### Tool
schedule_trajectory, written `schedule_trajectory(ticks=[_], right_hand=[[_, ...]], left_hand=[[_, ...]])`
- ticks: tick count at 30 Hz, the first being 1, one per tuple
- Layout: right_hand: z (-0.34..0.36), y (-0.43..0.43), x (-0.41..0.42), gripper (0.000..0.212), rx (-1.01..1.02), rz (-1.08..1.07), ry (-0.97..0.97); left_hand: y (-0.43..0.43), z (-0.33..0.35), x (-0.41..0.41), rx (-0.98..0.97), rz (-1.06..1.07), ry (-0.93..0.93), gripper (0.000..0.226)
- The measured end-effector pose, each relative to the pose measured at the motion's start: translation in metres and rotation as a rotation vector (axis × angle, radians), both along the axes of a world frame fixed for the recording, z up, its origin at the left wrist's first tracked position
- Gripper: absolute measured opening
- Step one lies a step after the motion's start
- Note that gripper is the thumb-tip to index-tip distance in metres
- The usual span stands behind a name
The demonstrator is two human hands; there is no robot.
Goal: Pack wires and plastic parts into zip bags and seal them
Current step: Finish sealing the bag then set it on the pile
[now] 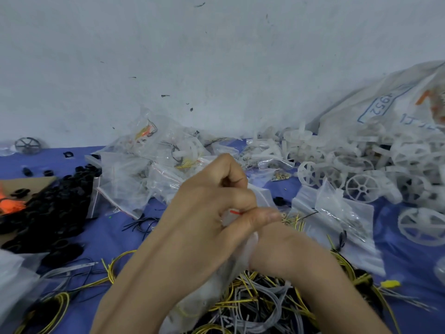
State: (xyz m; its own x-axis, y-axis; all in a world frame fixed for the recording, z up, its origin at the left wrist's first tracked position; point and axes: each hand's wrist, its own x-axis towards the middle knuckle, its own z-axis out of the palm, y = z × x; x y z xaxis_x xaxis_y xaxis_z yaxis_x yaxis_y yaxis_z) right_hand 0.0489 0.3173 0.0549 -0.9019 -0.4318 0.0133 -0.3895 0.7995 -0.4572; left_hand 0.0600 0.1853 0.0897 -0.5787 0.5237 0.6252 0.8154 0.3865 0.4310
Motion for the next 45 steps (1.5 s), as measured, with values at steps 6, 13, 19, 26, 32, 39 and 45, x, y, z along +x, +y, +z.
schedule_trajectory(ticks=[6,13,19,26,32,39,45], right_hand=[[0.033,0.048,0.011,0.042,-0.204,-0.131,0.279],[0.024,0.058,-0.001,0.040,-0.182,-0.112,0.262],[0.006,0.047,-0.022,0.012,-0.213,-0.208,0.255],[0.007,0.036,-0.023,0.016,-1.092,-0.409,0.233],[0.021,0.027,-0.015,0.020,-1.302,-0.409,0.652],[0.035,0.070,0.004,0.030,-1.011,-0.391,0.618],[0.044,0.093,0.021,0.026,-0.725,-0.365,0.483]], left_hand=[[-0.035,0.000,-0.017,0.198,0.104,-0.069,0.033],[-0.049,-0.003,-0.024,0.241,0.036,-0.099,0.046],[-0.054,-0.003,-0.023,0.084,0.080,-0.091,0.037],[-0.057,-0.011,-0.034,0.205,0.444,0.015,0.009],[-0.040,-0.001,-0.025,0.541,0.350,0.041,0.010],[-0.019,-0.012,-0.028,0.420,0.243,-0.097,0.016],[-0.020,-0.009,-0.024,0.382,0.126,-0.301,0.036]])
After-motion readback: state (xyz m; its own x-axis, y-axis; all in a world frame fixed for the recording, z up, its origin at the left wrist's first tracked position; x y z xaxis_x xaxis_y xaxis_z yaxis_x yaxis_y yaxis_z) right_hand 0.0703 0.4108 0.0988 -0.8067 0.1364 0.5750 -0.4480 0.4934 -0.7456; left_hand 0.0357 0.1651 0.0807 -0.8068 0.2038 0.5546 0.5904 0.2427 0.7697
